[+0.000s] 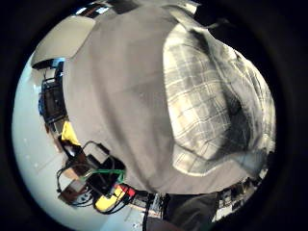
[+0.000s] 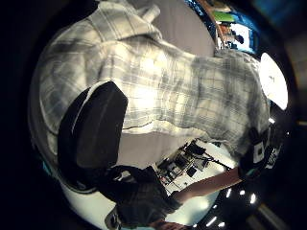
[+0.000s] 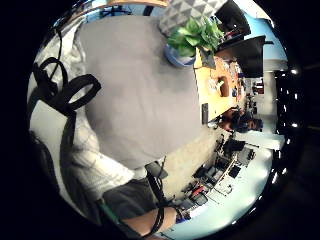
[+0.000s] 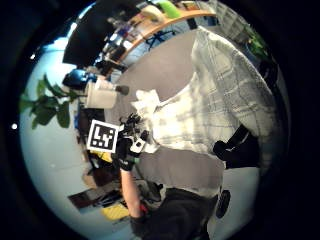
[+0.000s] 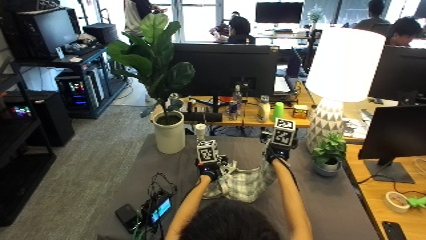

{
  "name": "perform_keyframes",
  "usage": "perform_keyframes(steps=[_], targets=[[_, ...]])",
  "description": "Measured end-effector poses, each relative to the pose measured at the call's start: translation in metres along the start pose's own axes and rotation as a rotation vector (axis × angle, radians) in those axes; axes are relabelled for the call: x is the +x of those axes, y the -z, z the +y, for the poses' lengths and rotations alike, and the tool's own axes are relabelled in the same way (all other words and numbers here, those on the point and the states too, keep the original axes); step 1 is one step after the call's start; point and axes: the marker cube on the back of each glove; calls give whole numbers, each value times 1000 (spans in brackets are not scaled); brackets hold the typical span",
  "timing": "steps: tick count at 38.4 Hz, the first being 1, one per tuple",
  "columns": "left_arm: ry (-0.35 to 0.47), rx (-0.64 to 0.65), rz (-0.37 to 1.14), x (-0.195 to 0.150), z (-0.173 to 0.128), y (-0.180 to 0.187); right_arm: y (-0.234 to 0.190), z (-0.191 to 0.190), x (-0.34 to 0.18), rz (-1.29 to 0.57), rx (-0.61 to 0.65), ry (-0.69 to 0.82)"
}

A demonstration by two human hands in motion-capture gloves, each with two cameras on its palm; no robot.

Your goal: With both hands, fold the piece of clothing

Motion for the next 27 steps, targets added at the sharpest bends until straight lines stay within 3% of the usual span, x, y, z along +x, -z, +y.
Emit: perform_keyframes(steps=[6, 14, 20, 22, 25, 27], targets=[[68, 24, 7, -17, 5, 16, 1, -1, -35, 18, -14, 31], [85, 97, 6, -35, 4, 30, -5, 1, -90, 4, -12, 83], [184, 260, -9, -65, 17, 69, -38, 16, -155, -136, -48, 146], [196, 336, -13, -75, 21, 84, -47, 43, -173, -199, -115, 162], [213, 421, -23, -88, 27, 103, -61, 93, -195, -285, -334, 172], [234, 433, -37, -93, 30, 110, -70, 104, -197, -335, -433, 202]])
